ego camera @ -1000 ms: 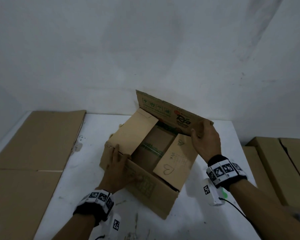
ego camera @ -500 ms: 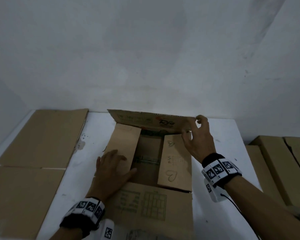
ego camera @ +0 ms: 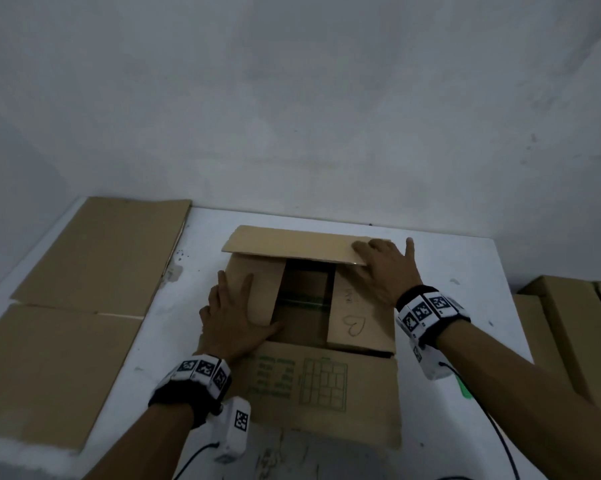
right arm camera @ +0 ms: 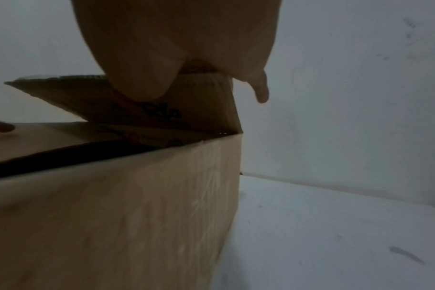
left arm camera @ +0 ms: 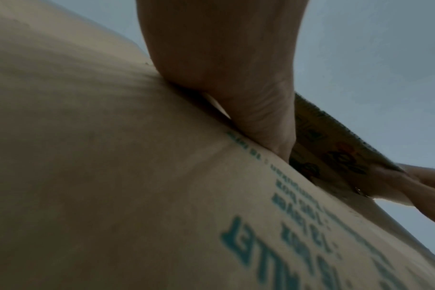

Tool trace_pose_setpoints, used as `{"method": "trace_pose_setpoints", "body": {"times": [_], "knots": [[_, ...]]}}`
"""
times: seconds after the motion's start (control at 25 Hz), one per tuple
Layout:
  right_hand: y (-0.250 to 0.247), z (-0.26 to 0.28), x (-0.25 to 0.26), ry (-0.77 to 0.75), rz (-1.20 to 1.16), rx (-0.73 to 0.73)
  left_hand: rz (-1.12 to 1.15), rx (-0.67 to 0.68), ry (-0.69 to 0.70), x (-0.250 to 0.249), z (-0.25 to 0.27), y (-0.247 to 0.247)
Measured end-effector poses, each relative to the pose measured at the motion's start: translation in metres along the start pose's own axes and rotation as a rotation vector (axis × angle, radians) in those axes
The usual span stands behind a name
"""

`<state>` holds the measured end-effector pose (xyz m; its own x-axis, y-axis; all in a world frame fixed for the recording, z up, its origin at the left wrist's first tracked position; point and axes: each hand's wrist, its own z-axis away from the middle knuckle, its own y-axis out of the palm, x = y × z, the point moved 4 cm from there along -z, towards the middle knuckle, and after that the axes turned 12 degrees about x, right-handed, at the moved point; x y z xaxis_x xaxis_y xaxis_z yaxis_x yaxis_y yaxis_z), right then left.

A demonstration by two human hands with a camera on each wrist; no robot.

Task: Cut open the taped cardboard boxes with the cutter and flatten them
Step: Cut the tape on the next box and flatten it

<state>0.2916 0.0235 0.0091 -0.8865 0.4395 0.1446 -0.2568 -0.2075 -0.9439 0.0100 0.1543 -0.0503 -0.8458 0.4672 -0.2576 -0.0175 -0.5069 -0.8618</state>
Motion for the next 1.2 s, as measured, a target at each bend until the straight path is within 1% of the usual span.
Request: {"method": "trace_pose_setpoints", "body": {"times": [0.08, 0.2, 0.28, 0.36, 0.44, 0.48, 0.56, 0.64, 0.72, 0.8, 0.84, 0.88, 0.92, 0.96, 1.04, 1.08, 1.12, 1.16, 1.2], "knots": [[-0.02, -0.007, -0.004, -0.017, -0.02, -0.015, -0.003, -0.011, 0.008, 0.002, -0.003, 0.001], [-0.062, -0.029, -0.016, -0.04, -0.117, -0.123, -0.002, -0.032, 0.022, 0.006, -0.003, 0.004], [-0.086, -0.049, -0.03, 0.021, -0.2, -0.154, -0.036, -0.036, 0.021, 0.007, -0.001, 0.006], [-0.093, -0.066, -0.043, 0.101, -0.232, -0.18, -0.051, -0.026, 0.026, 0.008, 0.003, 0.006], [-0.082, -0.075, -0.054, 0.218, -0.241, -0.195, -0.023, -0.024, 0.03, 0.007, 0.007, 0.004], [-0.071, -0.076, -0.055, 0.244, -0.257, -0.21, -0.015, -0.019, 0.029, 0.006, 0.009, 0.003], [-0.044, -0.075, -0.051, 0.219, -0.244, -0.256, -0.039, -0.011, 0.023, 0.004, 0.009, 0.001], [-0.013, -0.076, -0.047, 0.157, -0.204, -0.222, -0.065, -0.01, 0.013, 0.002, 0.008, 0.0], [0.009, -0.074, -0.051, 0.158, -0.31, -0.125, -0.08, -0.01, 0.003, 0.001, 0.006, 0.001], [0.019, -0.072, -0.061, 0.189, -0.482, 0.028, -0.086, -0.014, -0.004, -0.001, 0.006, 0.0], [0.021, -0.071, -0.063, 0.195, -0.512, 0.11, -0.088, -0.014, -0.006, -0.002, 0.006, 0.0], [0.019, -0.068, -0.065, 0.189, -0.49, 0.17, -0.092, -0.013, -0.007, -0.003, 0.006, 0.0], [0.015, -0.064, -0.065, 0.17, -0.429, 0.169, -0.096, -0.01, -0.007, -0.003, 0.006, 0.0], [0.009, -0.058, -0.061, 0.156, -0.362, 0.088, -0.095, -0.009, -0.007, -0.003, 0.006, 0.0], [-0.004, -0.03, -0.042, 0.106, -0.308, -0.219, -0.098, -0.009, -0.009, -0.002, 0.006, 0.0], [-0.006, -0.011, -0.027, 0.091, -0.331, -0.33, -0.105, -0.005, -0.012, -0.002, 0.006, 0.0], [-0.003, 0.007, -0.011, 0.09, -0.379, -0.348, -0.111, 0.001, -0.012, -0.002, 0.006, 0.0], [0.007, 0.022, 0.005, 0.114, -0.44, -0.275, -0.115, 0.007, -0.012, -0.002, 0.006, 0.001], [0.02, 0.035, 0.019, 0.157, -0.492, -0.152, -0.119, 0.012, -0.008, -0.002, 0.006, 0.0]]}}
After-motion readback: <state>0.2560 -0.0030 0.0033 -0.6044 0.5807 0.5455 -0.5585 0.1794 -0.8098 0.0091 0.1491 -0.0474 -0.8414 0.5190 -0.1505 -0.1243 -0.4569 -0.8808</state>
